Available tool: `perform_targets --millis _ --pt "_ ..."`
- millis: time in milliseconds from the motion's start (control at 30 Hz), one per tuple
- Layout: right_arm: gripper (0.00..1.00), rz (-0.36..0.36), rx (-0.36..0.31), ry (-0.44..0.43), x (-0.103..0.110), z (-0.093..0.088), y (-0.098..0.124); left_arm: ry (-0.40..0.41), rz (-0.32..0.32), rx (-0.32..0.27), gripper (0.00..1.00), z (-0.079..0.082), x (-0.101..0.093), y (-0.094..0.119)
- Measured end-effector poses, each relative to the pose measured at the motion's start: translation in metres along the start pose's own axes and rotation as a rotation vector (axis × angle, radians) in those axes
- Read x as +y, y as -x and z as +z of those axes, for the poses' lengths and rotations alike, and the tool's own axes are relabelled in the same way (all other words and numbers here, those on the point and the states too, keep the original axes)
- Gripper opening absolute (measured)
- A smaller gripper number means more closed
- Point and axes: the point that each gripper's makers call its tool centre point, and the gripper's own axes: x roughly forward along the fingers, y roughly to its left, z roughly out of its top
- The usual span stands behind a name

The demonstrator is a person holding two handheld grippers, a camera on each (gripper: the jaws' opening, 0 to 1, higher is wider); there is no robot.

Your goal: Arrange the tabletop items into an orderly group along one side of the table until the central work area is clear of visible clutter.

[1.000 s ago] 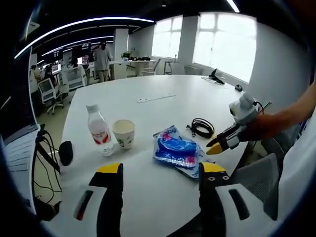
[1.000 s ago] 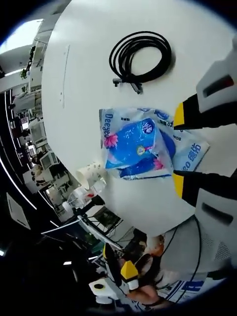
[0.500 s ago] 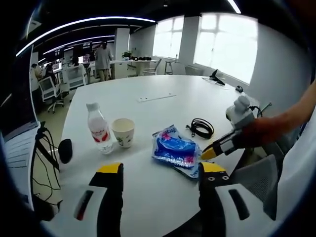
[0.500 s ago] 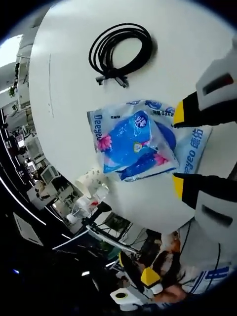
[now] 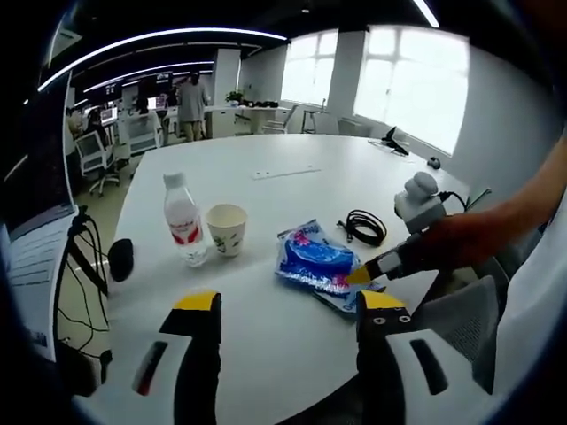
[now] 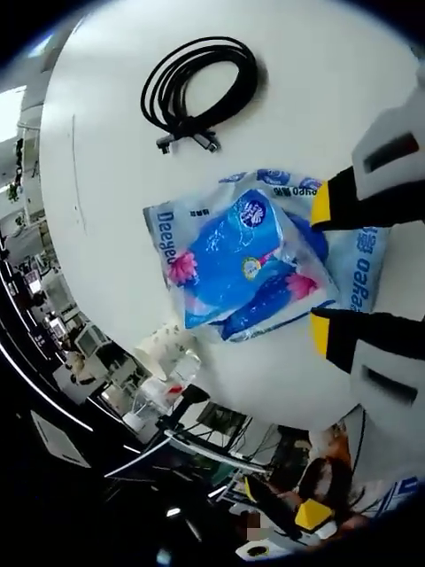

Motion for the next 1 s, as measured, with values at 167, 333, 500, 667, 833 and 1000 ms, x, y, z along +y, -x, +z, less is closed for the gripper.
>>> perform_targets --millis 167,333,500,667,833,1000 --pt "0.28 -0.024 -0.01 -0.051 -0.003 0.005 -0.004 0.001 0.004 0.001 0.62 0.0 0.0 0.001" --pt "0.17 -0.061 -0.016 -0.069 -0.013 0.009 -0.003 0.003 0.007 0.007 0.61 -0.001 0.0 0.001" --pt "0.06 -0.082 -0.026 -0.072 -0.025 0.012 0.003 -0.001 0.008 0.013 0.61 -0.001 -0.001 0.0" --pt "0.02 -0.079 -0.02 -0.002 -0.034 0.014 0.007 0.001 0.009 0.009 0.61 0.0 0.001 -0.002" --pt "0.01 -0.071 -0.014 0.077 -0.04 0.013 0.013 0.001 0.007 0.012 0.61 -0.001 0.0 -0.004" --pt "0.0 -0.053 -0.022 0.081 -0.047 0.012 0.023 -0.003 0.004 0.016 0.61 -0.003 0.002 -0.005"
